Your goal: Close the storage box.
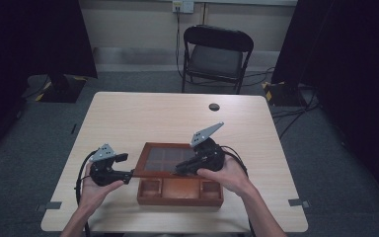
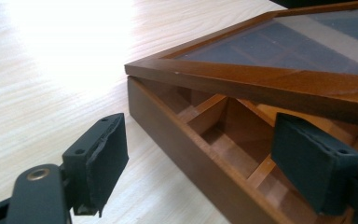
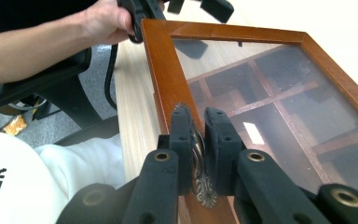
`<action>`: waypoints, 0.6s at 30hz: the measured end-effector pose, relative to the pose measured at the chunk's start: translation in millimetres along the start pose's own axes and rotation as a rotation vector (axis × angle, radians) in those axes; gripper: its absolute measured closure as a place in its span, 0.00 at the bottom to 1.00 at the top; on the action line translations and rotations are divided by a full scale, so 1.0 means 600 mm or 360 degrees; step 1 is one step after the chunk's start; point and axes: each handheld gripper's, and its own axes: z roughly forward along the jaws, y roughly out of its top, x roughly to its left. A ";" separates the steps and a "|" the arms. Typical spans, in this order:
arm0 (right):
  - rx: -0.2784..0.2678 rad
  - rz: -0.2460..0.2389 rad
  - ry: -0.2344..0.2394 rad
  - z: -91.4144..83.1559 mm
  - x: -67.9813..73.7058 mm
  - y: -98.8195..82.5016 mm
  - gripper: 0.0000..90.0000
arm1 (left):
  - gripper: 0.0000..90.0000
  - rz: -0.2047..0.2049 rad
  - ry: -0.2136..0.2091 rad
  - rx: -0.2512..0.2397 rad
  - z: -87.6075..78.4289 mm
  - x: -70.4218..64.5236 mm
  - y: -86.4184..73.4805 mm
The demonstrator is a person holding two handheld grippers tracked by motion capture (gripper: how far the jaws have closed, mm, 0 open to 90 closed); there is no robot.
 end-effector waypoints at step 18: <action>0.0060 -0.0022 -0.0012 0.030 0.013 -0.036 0.92 | 0.20 -0.0073 0.0216 0.0108 -0.027 0.064 -0.042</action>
